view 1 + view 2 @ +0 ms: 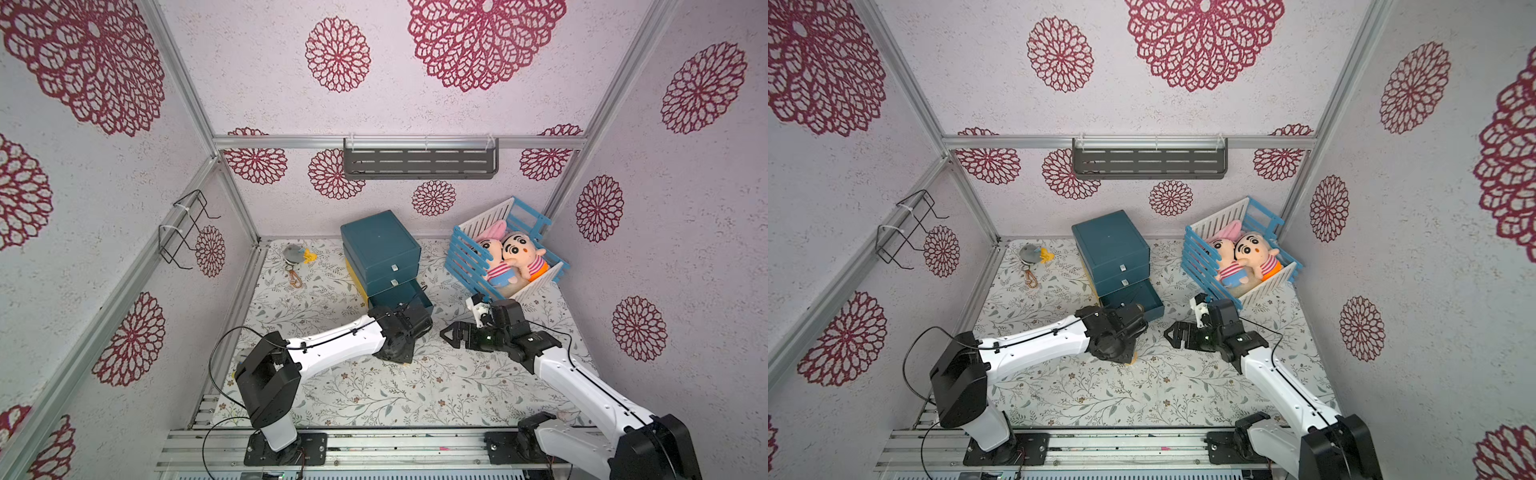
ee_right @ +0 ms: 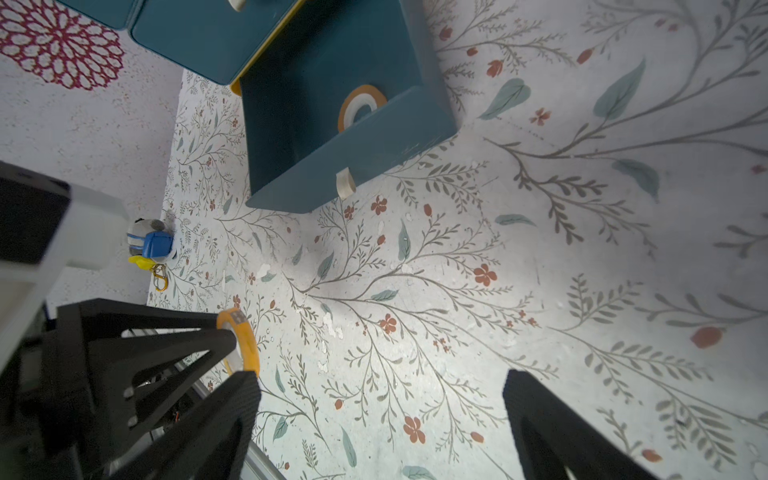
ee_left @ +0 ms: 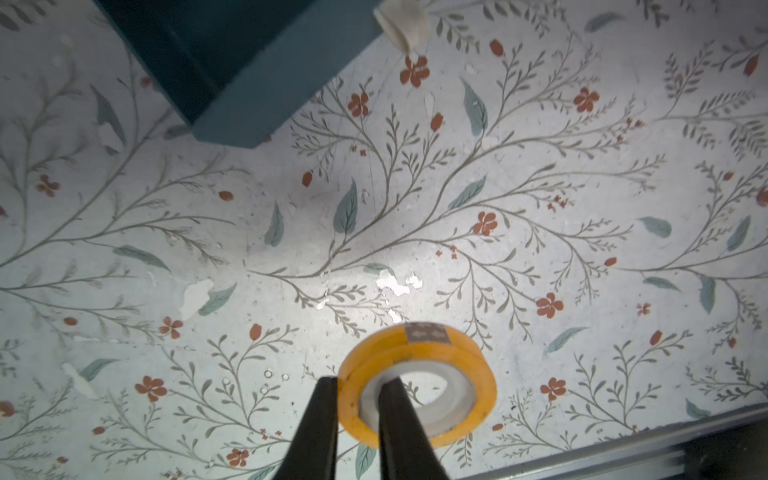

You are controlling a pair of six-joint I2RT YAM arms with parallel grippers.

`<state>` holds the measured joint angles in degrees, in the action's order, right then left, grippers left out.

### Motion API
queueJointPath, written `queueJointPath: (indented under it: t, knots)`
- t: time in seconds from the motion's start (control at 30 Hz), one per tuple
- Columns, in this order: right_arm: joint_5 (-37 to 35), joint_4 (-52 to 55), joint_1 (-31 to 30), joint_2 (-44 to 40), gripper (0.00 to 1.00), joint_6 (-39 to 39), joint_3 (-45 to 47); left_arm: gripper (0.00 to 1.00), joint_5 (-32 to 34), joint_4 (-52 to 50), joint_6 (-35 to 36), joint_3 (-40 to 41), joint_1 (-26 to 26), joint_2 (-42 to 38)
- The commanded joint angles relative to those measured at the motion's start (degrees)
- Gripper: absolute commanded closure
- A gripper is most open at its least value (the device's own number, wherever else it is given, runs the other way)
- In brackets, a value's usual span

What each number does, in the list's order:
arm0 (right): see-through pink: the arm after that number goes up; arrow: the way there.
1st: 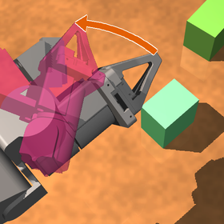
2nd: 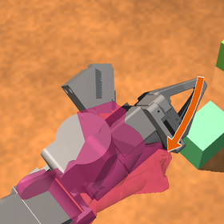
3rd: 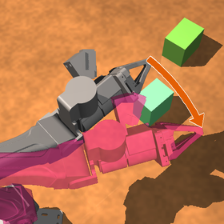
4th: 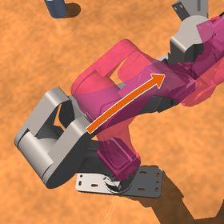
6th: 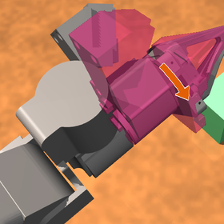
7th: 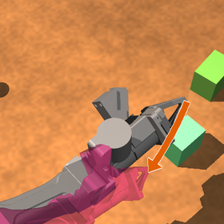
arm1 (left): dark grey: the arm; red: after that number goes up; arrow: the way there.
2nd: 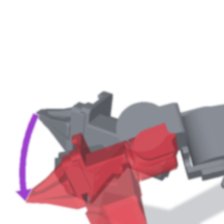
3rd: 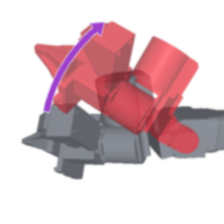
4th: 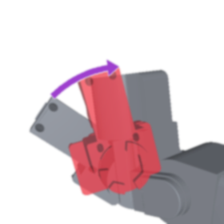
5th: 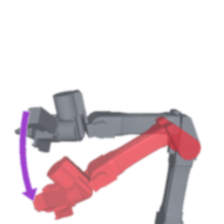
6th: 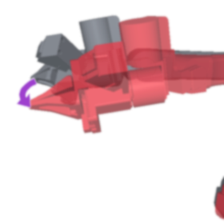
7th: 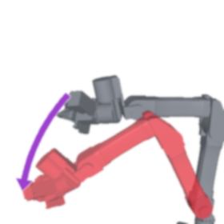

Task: Place the transparent tape into the drawer according to color
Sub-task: Place the tape in the drawer.

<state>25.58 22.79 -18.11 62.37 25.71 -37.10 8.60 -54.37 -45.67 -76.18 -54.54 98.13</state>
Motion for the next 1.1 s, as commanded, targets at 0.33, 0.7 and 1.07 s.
queueJointPath:
  t: [0.33, 0.7, 1.07]
  knots:
    - [1.9, -3.5, 0.4, 2.3, 0.01, 0.6, -1.3, 1.00, 7.0, 1.2, 4.8, -8.9, 10.2, -1.0]
    - [2.3, -4.1, 0.8, 3.8, 0.01, 0.2, -2.0, 1.00, 11.0, 5.4, 4.5, -11.4, 12.1, 5.4]
    - [2.1, -3.6, 1.1, 3.4, 0.01, -0.2, -2.0, 1.00, 15.8, 8.2, 3.9, -9.3, 12.3, 8.5]
